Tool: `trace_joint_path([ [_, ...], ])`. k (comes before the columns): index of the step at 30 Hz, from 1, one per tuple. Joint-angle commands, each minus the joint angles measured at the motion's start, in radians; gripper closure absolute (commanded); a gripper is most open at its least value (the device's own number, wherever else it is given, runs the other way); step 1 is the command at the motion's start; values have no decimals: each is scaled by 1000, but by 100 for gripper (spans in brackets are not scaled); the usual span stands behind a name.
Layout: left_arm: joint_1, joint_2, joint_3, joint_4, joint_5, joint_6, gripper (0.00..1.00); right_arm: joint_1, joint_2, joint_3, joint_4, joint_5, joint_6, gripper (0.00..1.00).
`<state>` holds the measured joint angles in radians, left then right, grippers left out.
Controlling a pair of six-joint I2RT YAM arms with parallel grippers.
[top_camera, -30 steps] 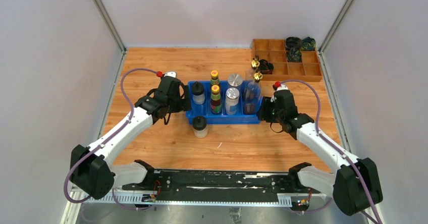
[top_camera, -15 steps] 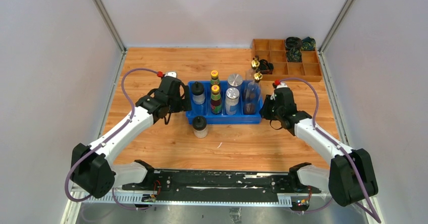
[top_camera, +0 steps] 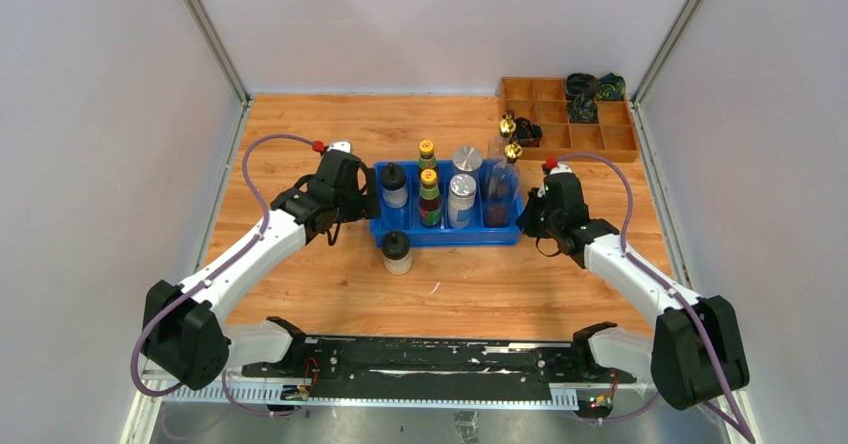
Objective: Organize the condiment bottles
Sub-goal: Move the storage box to the center of the board.
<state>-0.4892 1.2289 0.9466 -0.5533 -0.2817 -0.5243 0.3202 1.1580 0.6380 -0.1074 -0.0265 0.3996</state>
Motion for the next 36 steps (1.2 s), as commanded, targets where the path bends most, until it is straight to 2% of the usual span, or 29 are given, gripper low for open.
trace_joint_path([
  [1, 1, 10, -14, 22, -18, -8, 0, -25, -18, 16, -111, 164, -58, 100],
  [15, 1, 14, -40, 41, -12, -18, 0, -25, -46, -13, -164, 266, -43, 100],
  [36, 2, 0, -55, 47, -5, -28, 0, -13, -124, -75, -202, 215, 24, 100],
])
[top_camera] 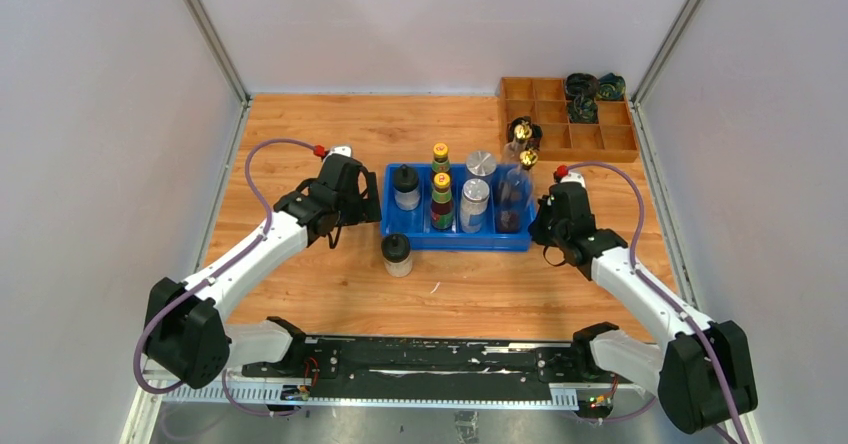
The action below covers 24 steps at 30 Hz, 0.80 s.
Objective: Organize the condiment bottles
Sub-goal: Move the storage box to the center of the board.
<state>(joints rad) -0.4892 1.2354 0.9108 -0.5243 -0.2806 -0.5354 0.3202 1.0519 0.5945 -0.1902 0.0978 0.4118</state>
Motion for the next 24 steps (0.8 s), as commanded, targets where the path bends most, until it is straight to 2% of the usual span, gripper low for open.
trace_joint_path([
  [1, 2, -6, -19, 16, -5, -17, 0, -13, -19, -32, -119, 90, 12, 100],
  [3, 1, -11, -20, 15, -5, -18, 0, -13, -17, -28, -113, 83, 8, 97],
  [5, 1, -19, -14, 12, -8, -13, 0, -12, -13, -22, -101, 68, -6, 78],
  [8, 1, -38, 11, 0, -18, 6, 0, -12, -15, -8, -92, 58, -32, 61],
  [9, 2, -49, 23, -6, -17, 16, 0, -13, -18, 0, -94, 59, -39, 49],
  [10, 1, -62, 34, -15, -16, 21, 0, -13, -20, 11, -101, 59, -43, 42],
  [17, 2, -219, 52, -94, 77, 65, 0, -12, -103, 94, -200, 52, -71, 33],
  [20, -7, -309, -4, -98, 182, 59, 0, -12, -161, 122, -247, 29, -79, 26],
  [24, -77, -444, -113, -56, 200, 57, 0, -12, -232, 155, -298, -6, -89, 19],
])
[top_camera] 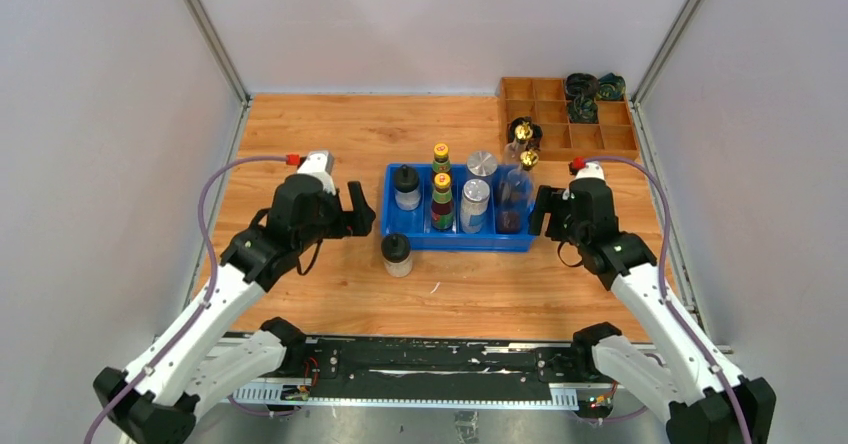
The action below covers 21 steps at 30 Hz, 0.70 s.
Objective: Organize the condiment bottles
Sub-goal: Move the storage box to the center of the board, then pick up the bottle from the center of the board.
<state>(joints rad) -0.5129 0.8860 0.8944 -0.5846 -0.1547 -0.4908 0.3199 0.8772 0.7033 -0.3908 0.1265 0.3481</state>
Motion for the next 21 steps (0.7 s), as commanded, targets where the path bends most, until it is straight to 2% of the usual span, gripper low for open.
trace_joint_path([
  [1, -69, -131, -146, 29, 66, 5, 0, -12, -70, 52, -103, -46, -27, 18],
  [6, -149, -158, -290, 184, 42, -45, 0, -12, -112, 74, -122, -98, -27, 15],
  [11, -283, -42, -263, 248, -100, -27, 0, -12, -130, 85, -138, -111, -42, 13],
  [17, -312, -33, -252, 265, -210, -1, 0, -12, -136, 82, -141, -157, -52, 12],
  [21, -314, -38, -254, 261, -224, 9, 0, -12, -140, 62, -140, -167, -52, 11],
])
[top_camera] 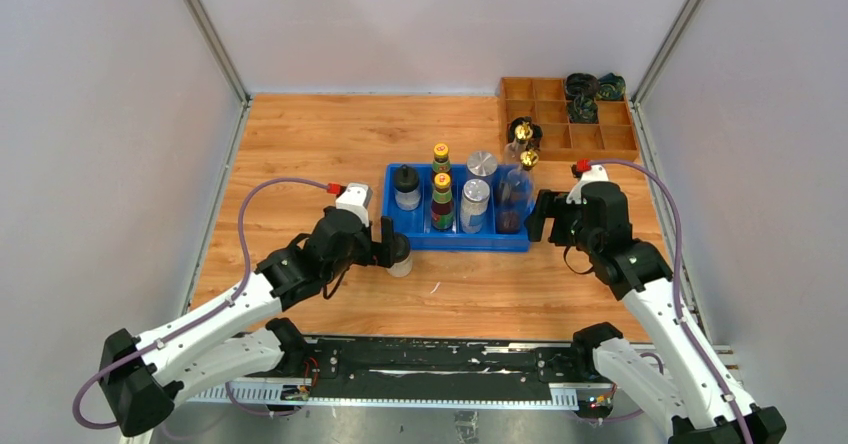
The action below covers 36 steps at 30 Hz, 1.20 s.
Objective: Organize the condiment bottles
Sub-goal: Pick up the bottle from the center of the board.
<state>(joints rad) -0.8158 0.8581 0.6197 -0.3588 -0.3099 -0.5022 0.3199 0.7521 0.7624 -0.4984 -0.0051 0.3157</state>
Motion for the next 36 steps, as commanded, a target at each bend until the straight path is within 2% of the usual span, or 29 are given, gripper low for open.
trace_joint_path([
  [1, -11, -5, 21, 34, -68, 21, 0, -12, -16, -2, -32, -37, -17, 11],
  [9, -11, 7, 5, 43, -28, 14, 0, -12, -59, -45, 10, -94, -14, 11],
  [31, -11, -11, -22, 46, -31, 1, 0, -12, -97, -88, 19, -109, -6, 10],
  [36, -11, -53, -6, -36, -68, -12, 0, -12, -97, -94, 25, -113, 2, 10],
])
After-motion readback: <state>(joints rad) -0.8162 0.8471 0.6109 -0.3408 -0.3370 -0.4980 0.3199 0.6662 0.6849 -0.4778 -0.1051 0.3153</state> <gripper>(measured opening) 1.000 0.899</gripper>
